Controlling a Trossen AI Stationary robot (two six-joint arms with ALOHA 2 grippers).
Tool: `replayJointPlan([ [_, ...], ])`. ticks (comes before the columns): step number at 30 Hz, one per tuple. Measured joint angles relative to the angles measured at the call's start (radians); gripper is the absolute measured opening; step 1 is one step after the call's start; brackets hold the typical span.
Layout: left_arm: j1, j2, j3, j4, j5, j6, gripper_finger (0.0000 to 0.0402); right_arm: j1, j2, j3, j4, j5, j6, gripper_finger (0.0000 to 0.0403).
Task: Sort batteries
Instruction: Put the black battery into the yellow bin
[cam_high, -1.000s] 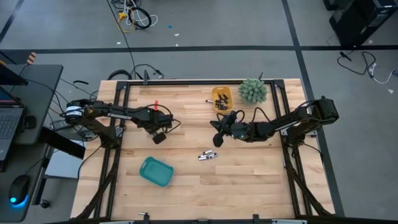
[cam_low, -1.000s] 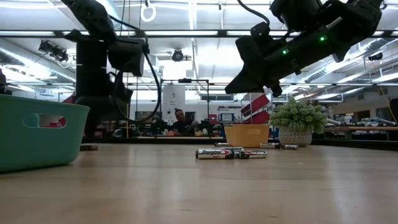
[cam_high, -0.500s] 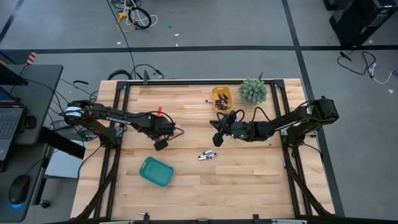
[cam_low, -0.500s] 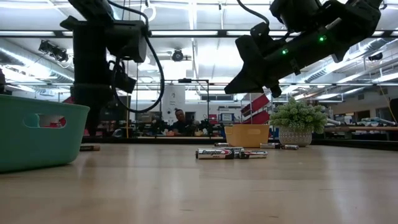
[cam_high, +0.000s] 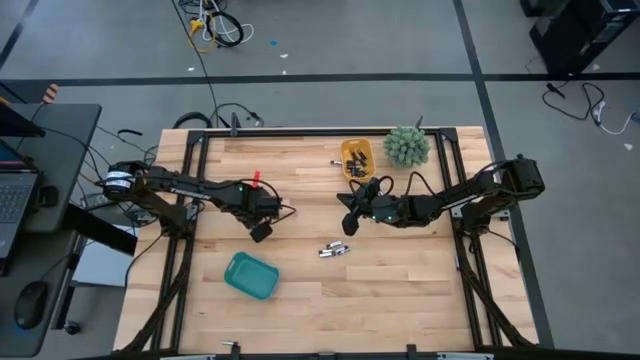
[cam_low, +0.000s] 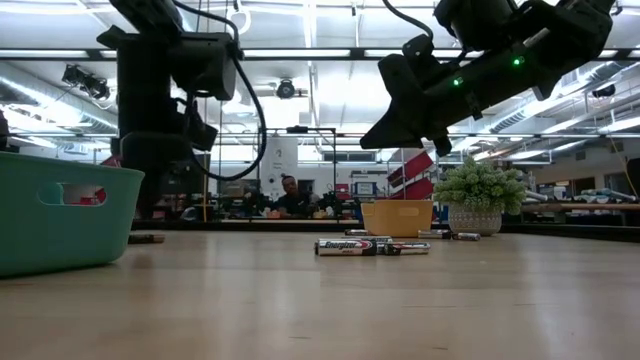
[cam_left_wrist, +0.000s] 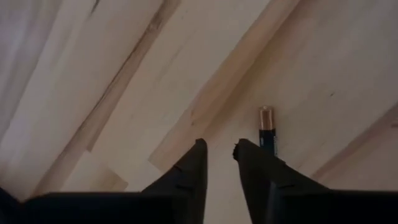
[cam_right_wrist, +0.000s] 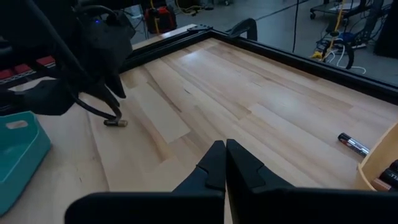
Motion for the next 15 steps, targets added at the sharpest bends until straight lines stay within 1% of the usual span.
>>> replayJointPlan([
  [4, -0.019, 0.000, -0.001, 0.056, 0.005, 0.004, 0.0123, 0.000, 0.000, 0.000, 0.000, 0.000, 0.000, 0.0000],
  [8, -0.043, 0.000, -0.001, 0.101, 0.060, -0.021, 0.0149, 0.000, 0.000, 0.000, 0.000, -0.008, 0.000, 0.0000],
  [15, -0.083, 0.000, -0.001, 0.144, 0.064, -0.059, 0.0167, 0.000, 0.000, 0.000, 0.000, -0.008, 0.000, 0.0000],
])
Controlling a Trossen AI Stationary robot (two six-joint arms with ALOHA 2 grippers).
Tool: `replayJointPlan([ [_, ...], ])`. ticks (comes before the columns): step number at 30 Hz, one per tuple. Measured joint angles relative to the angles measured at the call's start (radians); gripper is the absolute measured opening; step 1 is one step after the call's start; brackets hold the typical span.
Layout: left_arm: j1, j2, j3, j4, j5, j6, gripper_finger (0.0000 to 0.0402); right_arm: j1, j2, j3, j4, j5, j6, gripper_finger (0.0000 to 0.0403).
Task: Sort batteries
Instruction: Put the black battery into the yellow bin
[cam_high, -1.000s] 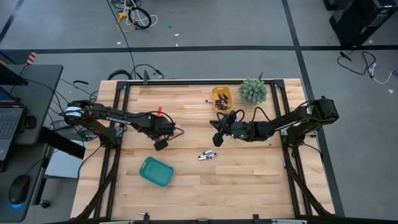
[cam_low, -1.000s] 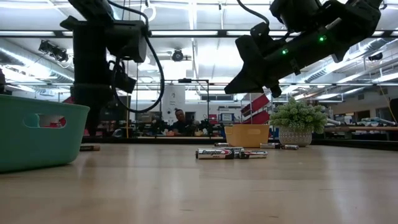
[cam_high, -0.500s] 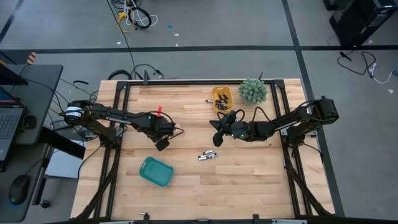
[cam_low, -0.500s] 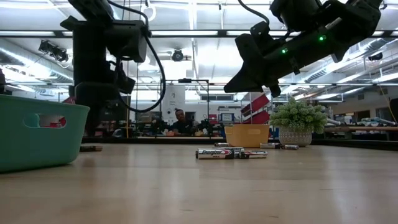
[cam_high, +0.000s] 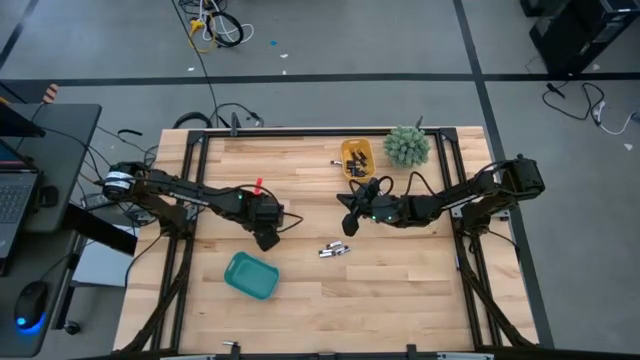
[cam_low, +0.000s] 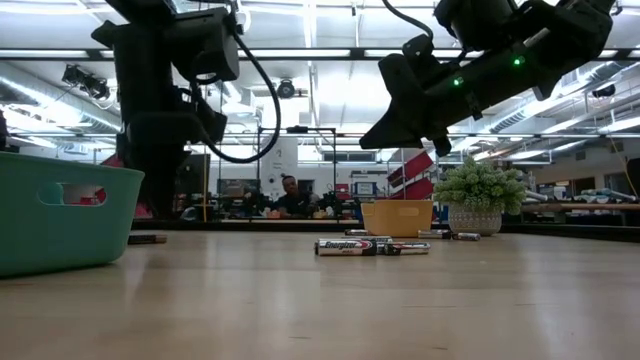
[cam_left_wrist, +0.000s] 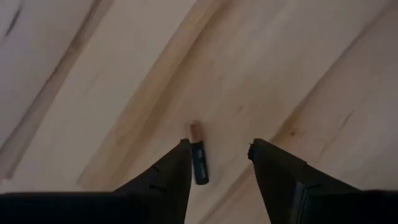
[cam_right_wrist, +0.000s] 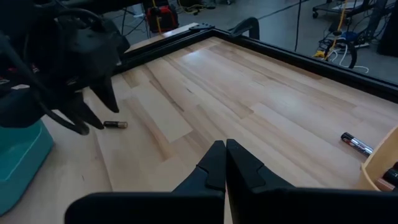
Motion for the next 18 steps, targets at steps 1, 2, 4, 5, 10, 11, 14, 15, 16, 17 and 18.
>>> replayJointPlan([
  [1, -0.004, 0.000, 0.000, 0.008, 0.000, -0.001, 0.0168, 0.000, 0.000, 0.000, 0.000, 0.000, 0.000, 0.0000],
  [2, -0.006, 0.000, 0.000, 0.015, 0.000, -0.005, 0.0168, 0.000, 0.000, 0.000, 0.000, 0.000, 0.000, 0.0000],
  [4, -0.006, 0.000, 0.000, 0.013, 0.001, -0.028, 0.0168, 0.000, 0.000, 0.000, 0.000, 0.000, 0.000, 0.0000],
  [5, -0.006, 0.001, 0.000, 0.013, 0.000, -0.043, 0.0168, 0.000, 0.000, 0.000, 0.000, 0.000, 0.000, 0.0000],
  [10, -0.010, 0.001, -0.020, 0.034, 0.000, -0.050, 0.0168, 0.000, 0.000, 0.000, 0.000, 0.000, 0.000, 0.0000],
  [11, -0.011, 0.002, -0.028, 0.036, 0.001, -0.050, 0.0168, 0.000, 0.000, 0.000, 0.000, 0.000, 0.000, 0.0000],
  [14, -0.011, 0.002, -0.045, 0.048, 0.001, -0.050, 0.0168, 0.000, 0.000, 0.000, 0.000, 0.000, 0.000, 0.0000],
  [15, -0.011, 0.002, -0.049, 0.051, 0.001, -0.050, 0.0168, 0.000, 0.000, 0.000, 0.000, 0.000, 0.000, 0.0000],
  [16, -0.011, 0.002, -0.049, 0.054, 0.001, -0.050, 0.0168, 0.000, 0.000, 0.000, 0.000, 0.000, 0.000, 0.0000],
  [17, -0.011, 0.002, -0.050, 0.057, 0.001, -0.050, 0.0168, 0.000, 0.000, 0.000, 0.000, 0.000, 0.000, 0.0000],
  [18, -0.011, 0.002, -0.050, 0.060, 0.001, -0.049, 0.0168, 0.000, 0.000, 0.000, 0.001, 0.000, 0.000, 0.0000],
])
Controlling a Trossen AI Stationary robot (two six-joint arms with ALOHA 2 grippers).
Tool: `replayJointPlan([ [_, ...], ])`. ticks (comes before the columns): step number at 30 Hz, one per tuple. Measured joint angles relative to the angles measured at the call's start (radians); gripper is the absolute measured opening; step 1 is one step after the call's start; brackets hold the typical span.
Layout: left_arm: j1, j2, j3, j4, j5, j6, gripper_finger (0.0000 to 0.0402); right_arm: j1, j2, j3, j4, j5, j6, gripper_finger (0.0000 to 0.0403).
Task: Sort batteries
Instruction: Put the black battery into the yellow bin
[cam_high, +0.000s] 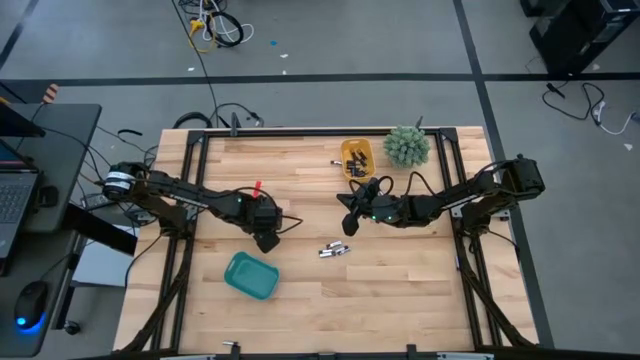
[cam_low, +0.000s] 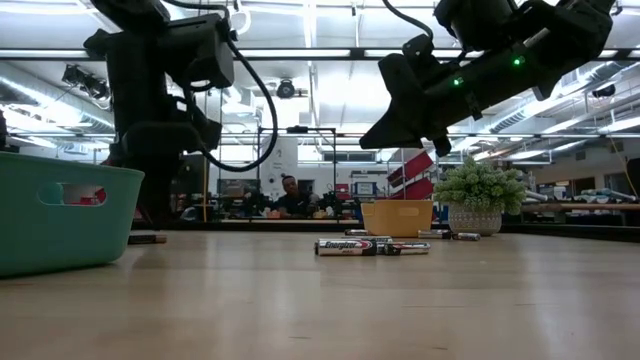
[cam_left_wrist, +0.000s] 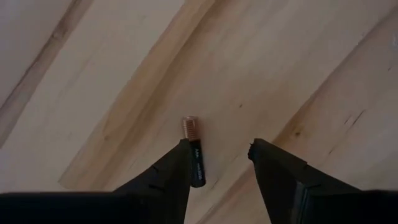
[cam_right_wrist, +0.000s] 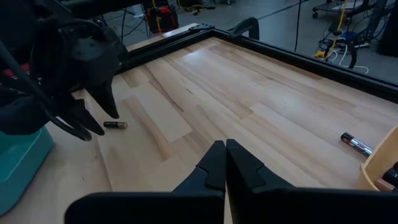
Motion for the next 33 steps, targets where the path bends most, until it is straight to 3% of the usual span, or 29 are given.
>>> replayJointPlan([
  [16, -0.033, 0.000, 0.000, 0.065, -0.009, 0.021, 0.0168, 0.000, 0.000, 0.000, 0.003, 0.000, 0.000, 0.0000],
  [33, -0.032, 0.000, -0.009, -0.022, -0.076, -0.005, 0.0168, -0.002, 0.000, 0.000, 0.004, 0.000, 0.001, 0.0000],
])
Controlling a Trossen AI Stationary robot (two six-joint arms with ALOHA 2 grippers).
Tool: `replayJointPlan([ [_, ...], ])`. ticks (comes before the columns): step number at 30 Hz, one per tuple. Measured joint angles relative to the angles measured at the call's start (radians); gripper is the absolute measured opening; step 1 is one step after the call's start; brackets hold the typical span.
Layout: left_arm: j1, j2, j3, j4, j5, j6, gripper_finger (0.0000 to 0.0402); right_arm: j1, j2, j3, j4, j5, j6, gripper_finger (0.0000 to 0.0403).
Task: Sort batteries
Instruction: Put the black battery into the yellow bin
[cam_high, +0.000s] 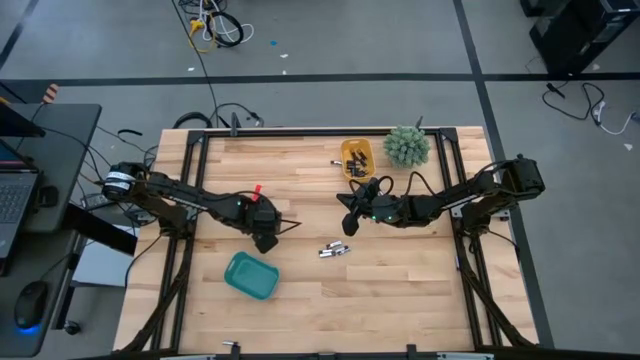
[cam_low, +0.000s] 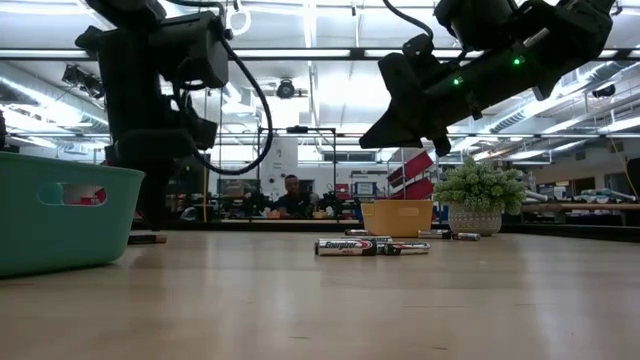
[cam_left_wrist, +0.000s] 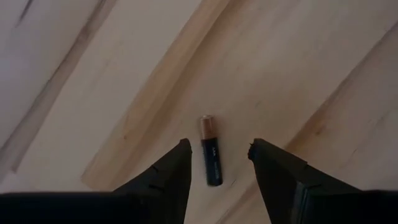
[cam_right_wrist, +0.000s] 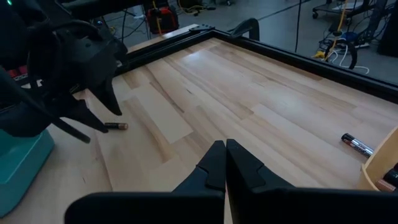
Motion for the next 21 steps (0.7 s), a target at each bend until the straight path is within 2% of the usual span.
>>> replayJointPlan([
  [14, 0.013, -0.006, -0.132, 0.127, 0.027, 0.005, 0.0161, 0.000, 0.000, 0.000, 0.002, -0.001, 0.000, 0.0000],
  [21, 0.013, -0.006, -0.143, 0.149, 0.028, 0.008, 0.0104, 0.000, 0.000, 0.000, 0.002, -0.003, 0.000, 0.0000],
])
